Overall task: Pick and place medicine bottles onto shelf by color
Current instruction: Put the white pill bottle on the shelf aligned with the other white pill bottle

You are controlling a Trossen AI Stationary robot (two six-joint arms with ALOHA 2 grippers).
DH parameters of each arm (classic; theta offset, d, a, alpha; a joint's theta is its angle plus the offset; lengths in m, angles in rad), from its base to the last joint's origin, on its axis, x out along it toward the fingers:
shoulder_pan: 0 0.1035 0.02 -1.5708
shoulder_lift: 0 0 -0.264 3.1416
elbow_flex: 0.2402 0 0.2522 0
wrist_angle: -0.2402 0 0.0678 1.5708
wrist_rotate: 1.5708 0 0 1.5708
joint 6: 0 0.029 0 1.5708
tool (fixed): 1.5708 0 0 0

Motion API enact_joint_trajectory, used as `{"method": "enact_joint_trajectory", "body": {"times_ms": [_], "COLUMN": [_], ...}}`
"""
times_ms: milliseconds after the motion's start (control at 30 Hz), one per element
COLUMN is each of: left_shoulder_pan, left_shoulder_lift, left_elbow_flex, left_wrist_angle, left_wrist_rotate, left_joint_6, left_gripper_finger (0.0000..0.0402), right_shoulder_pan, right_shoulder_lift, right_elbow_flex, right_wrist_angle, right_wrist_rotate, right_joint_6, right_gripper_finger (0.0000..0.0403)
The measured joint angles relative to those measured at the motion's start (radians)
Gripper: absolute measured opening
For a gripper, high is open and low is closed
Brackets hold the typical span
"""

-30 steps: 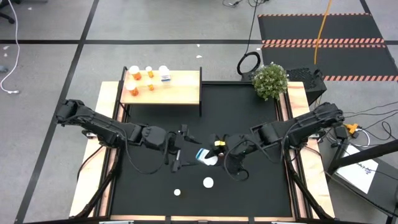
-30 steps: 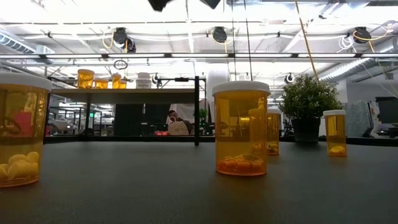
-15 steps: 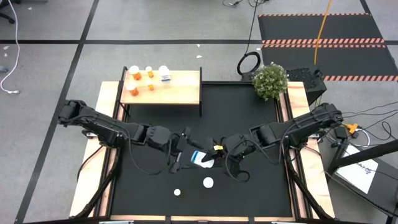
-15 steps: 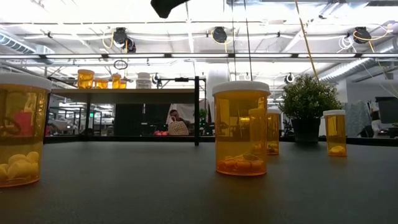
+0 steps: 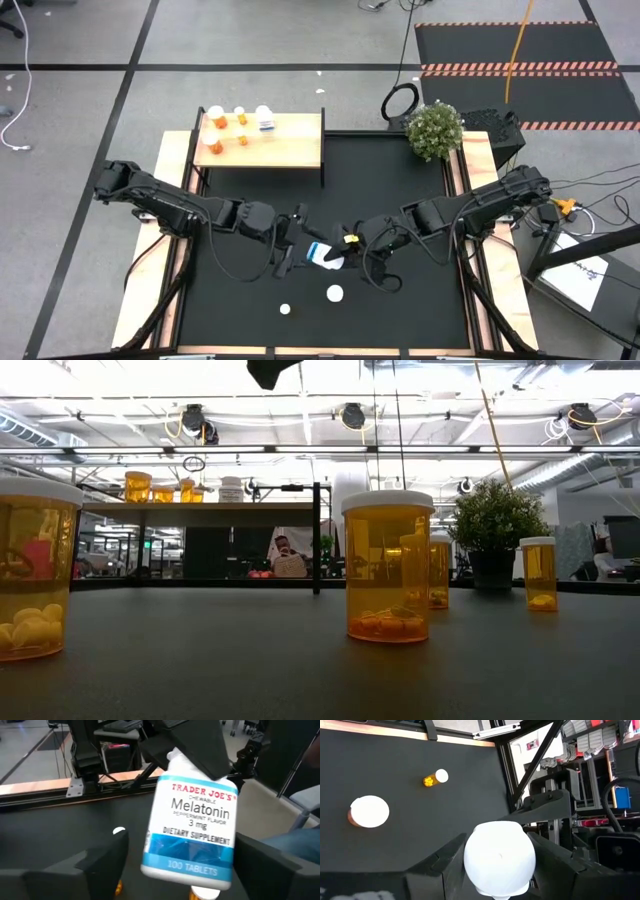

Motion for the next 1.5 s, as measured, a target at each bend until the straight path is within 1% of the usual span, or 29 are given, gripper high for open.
{"method": "enact_joint_trajectory", "body": {"times_ms": [133,267,367,567,667,733,800,867,933,1067,1133,1167,1233,1333,1433,1500], "left_shoulder_pan": [0.002,0.002,0.002,0.003,0.002,0.002,0.002,0.0,-0.008,-0.038,-0.059,-0.07,-0.09,-0.124,-0.154,-0.167], "left_shoulder_lift": [0.0,0.0,0.0,0.0,-0.001,-0.007,-0.018,-0.035,-0.052,-0.089,-0.106,-0.114,-0.117,-0.115,-0.116,-0.115], "left_elbow_flex": [0.0,0.0,0.0,0.0,0.0,0.0,0.0,0.0,0.0,0.0,0.0,0.0,0.0,0.0,0.0,0.0], "left_wrist_angle": [-0.003,-0.002,-0.001,-0.001,-0.001,-0.003,0.0,-0.008,-0.027,-0.081,-0.113,-0.121,-0.106,-0.075,-0.01,0.005], "left_wrist_rotate": [0.002,0.009,0.007,0.007,0.007,0.006,0.001,-0.035,-0.089,-0.254,-0.362,-0.417,-0.538,-0.712,-0.866,-0.937], "left_joint_6": [0.0,0.011,0.015,0.019,0.019,0.02,0.024,0.029,0.039,0.047,0.056,0.064,0.084,0.145,0.215,0.24], "left_gripper_finger": [0.0277,0.0246,0.0242,0.0255,0.0249,0.0245,0.0243,0.0244,0.0244,0.0244,0.0243,0.0242,0.0239,0.0238,0.0238,0.0238], "right_shoulder_pan": [0.0,0.002,0.009,0.042,0.068,0.087,0.111,0.138,0.164,0.22,0.24,0.246,0.251,0.234,0.203,0.178], "right_shoulder_lift": [0.0,0.0,0.0,0.0,-0.006,-0.011,-0.014,-0.021,-0.024,-0.023,-0.023,-0.023,-0.023,-0.024,-0.023,-0.021], "right_elbow_flex": [0.0,0.0,0.0,0.0,0.0,0.0,0.0,0.0,0.0,0.0,0.0,0.0,0.0,-0.046,-0.148,-0.226], "right_wrist_angle": [-0.001,0.001,0.011,0.012,0.019,0.022,0.022,0.018,0.017,0.015,0.016,0.014,0.008,0.096,0.297,0.481], "right_wrist_rotate": [0.005,0.006,0.024,0.095,0.145,0.192,0.272,0.383,0.51,0.79,0.895,0.926,0.943,0.944,0.943,0.943], "right_joint_6": [0.031,0.044,0.073,0.13,0.206,0.284,0.399,0.531,0.682,0.927,1.026,1.064,1.126,1.174,1.129,1.075], "right_gripper_finger": [0.019,0.02,0.0218,0.0262,0.0279,0.0287,0.0291,0.0292,0.0292,0.0292,0.0293,0.0293,0.0293,0.0293,0.0293,0.0293]}}
